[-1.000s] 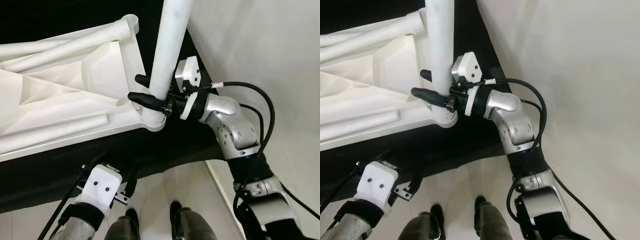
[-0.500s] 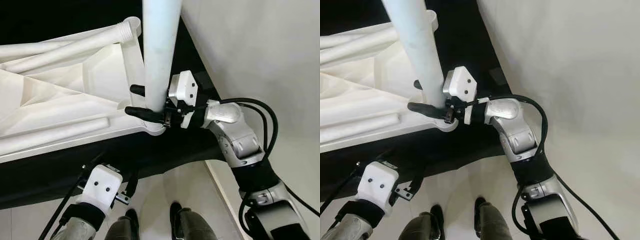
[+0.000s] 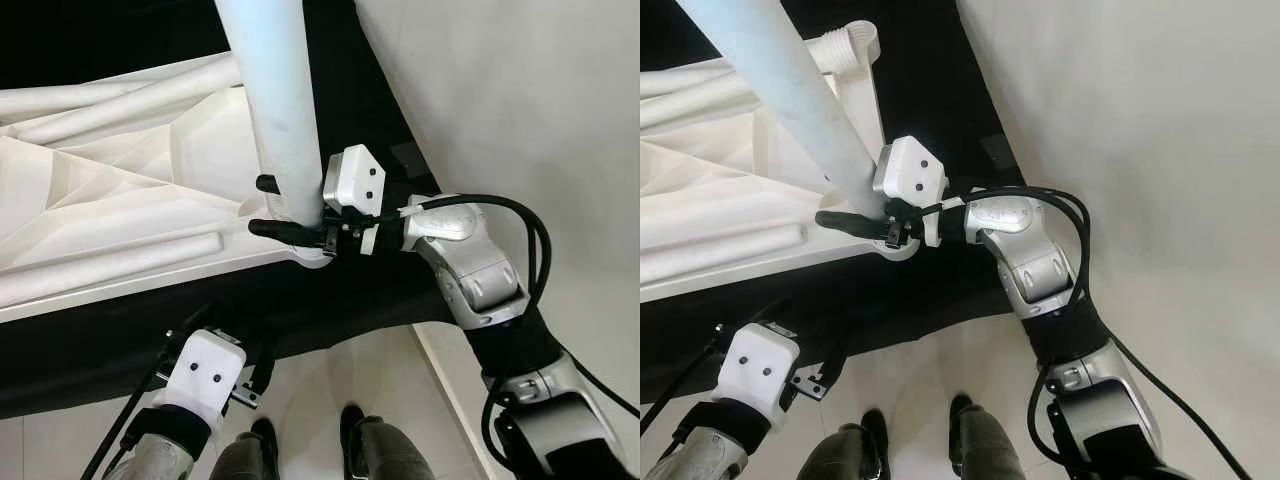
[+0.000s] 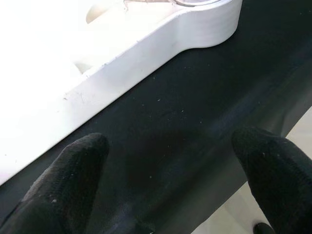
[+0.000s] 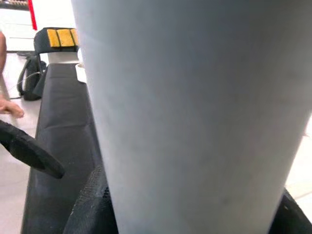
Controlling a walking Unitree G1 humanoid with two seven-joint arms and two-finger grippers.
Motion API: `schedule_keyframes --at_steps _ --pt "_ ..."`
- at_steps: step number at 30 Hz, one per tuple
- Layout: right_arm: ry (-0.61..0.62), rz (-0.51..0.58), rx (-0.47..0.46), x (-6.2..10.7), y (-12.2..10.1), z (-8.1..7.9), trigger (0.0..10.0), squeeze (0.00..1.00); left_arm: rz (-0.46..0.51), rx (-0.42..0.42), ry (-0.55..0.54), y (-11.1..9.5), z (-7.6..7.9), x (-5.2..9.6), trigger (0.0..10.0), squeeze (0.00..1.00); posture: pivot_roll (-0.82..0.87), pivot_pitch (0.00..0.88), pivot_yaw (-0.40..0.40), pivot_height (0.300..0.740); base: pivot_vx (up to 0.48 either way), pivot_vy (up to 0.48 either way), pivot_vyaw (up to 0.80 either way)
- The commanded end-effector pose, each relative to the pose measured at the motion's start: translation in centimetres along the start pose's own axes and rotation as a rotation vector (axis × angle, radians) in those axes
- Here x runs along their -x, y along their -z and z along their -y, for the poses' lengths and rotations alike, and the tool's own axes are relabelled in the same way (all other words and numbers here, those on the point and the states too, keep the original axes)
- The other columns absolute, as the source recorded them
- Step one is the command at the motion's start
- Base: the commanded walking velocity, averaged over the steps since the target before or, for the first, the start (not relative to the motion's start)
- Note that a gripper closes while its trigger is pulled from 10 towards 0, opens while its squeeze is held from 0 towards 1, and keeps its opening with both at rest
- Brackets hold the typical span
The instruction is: Building children table
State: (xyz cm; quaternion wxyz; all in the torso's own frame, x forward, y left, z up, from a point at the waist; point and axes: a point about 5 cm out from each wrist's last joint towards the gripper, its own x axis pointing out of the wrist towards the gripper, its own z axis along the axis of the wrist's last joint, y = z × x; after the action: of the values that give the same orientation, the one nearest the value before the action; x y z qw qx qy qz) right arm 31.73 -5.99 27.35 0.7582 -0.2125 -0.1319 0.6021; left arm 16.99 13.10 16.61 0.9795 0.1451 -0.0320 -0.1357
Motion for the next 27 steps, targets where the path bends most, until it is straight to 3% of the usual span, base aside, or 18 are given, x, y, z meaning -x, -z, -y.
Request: schedule_keyframes --at_steps 1,9,23,24,25,27 --pt "-0.059 -0.164 -0.304 -0.1 5.4 -2.0 10.0 0.00 -0.020 0.001 0.003 0.5 0.2 0.2 10.0 0.00 -0.02 0.399 0.025 0.740 0.000 0.000 0.00" --pt "0.158 -0.189 -0.502 -0.4 6.8 0.4 10.0 0.00 -0.019 -0.001 -0.002 0.5 0.2 0.3 10.0 0.00 -0.02 0.402 0.023 0.740 0.000 0.000 0.00" --pt "0.226 -0.201 -0.526 -0.2 7.3 -0.1 10.0 0.00 -0.018 -0.002 -0.004 0.4 0.1 0.3 10.0 0.00 -0.02 0.405 0.024 0.740 0.000 0.000 0.00" --pt "0.353 -0.243 -0.532 0.2 7.9 0.0 10.0 0.00 -0.018 -0.002 -0.004 0.4 0.1 0.3 10.0 0.00 -0.03 0.407 0.018 0.740 0.000 0.000 0.00" --pt "0.353 -0.243 -0.532 0.2 7.9 0.0 10.0 0.00 -0.018 -0.002 -0.004 0.4 0.1 0.3 10.0 0.00 -0.03 0.407 0.018 0.740 0.000 0.000 0.00" --pt "0.789 -0.328 -0.527 2.2 9.1 -0.2 10.0 0.00 -0.020 -0.004 -0.007 0.5 0.1 0.4 10.0 0.00 -0.03 0.406 0.004 0.740 0.000 0.000 0.00"
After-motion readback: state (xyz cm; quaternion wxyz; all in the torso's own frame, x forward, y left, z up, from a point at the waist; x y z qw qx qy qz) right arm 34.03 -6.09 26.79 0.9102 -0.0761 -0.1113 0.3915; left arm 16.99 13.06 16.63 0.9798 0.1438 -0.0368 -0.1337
